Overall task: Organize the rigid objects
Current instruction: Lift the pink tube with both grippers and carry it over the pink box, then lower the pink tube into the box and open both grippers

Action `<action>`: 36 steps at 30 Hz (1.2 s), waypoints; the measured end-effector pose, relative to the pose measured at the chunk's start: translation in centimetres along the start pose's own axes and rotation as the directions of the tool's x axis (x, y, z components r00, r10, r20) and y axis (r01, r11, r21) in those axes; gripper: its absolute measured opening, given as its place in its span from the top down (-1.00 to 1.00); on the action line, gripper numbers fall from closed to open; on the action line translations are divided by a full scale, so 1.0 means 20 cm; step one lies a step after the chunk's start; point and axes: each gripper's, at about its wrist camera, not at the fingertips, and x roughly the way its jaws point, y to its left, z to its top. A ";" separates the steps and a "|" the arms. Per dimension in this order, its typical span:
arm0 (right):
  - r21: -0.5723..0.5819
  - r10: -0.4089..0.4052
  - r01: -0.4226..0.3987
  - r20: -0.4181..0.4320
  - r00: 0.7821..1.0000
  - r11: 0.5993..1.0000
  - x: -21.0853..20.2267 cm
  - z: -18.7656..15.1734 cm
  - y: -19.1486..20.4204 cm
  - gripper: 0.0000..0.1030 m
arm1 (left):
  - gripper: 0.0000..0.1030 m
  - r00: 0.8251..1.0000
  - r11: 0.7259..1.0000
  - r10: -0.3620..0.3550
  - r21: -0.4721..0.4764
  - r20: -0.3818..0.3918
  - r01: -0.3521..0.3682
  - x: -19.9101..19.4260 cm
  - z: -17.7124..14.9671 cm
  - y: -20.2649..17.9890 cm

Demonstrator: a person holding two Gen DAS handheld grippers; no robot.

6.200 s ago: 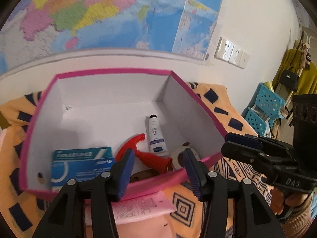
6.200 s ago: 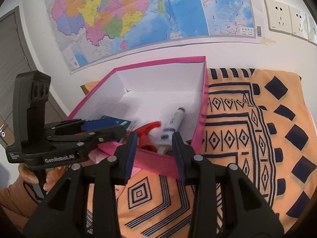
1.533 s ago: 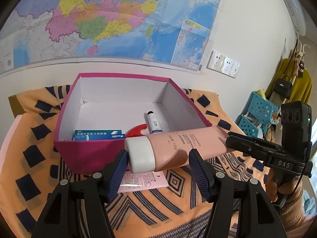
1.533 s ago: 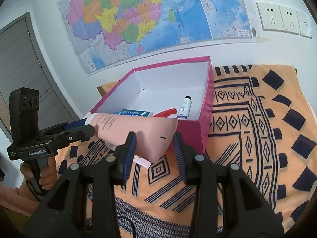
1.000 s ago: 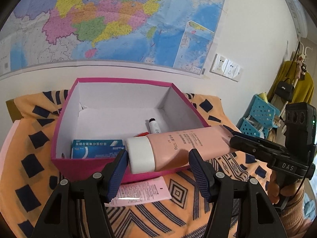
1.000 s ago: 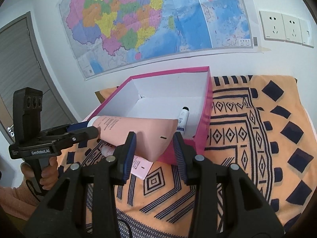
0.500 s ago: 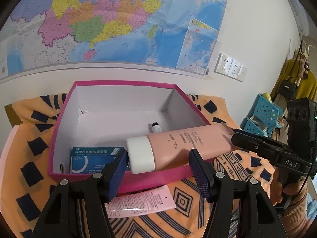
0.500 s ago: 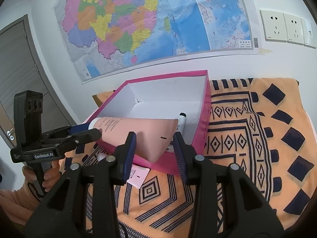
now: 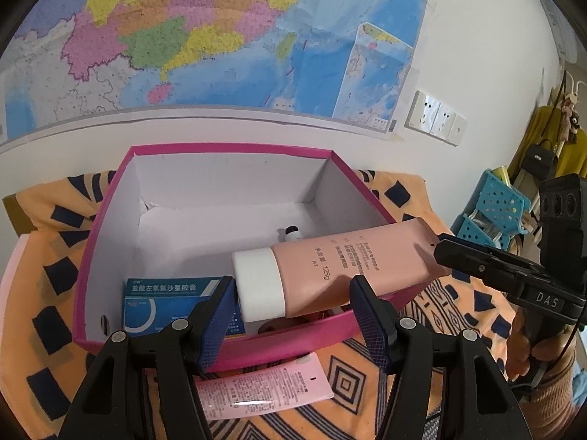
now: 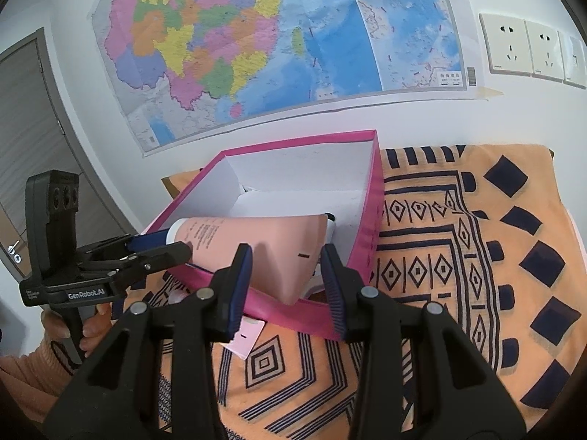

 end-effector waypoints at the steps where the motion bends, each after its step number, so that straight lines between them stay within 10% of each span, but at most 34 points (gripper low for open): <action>1: 0.001 -0.001 0.001 -0.003 1.000 1.000 0.01 0.00 0.00 0.19 | -0.24 1.000 1.000 0.002 0.000 -0.003 -0.002 0.01 0.00 0.00; 36: 0.009 -0.056 0.056 -0.062 0.997 0.998 0.12 0.03 -0.01 0.19 | -0.23 0.997 0.999 0.016 -0.043 -0.076 -0.019 0.16 0.03 0.07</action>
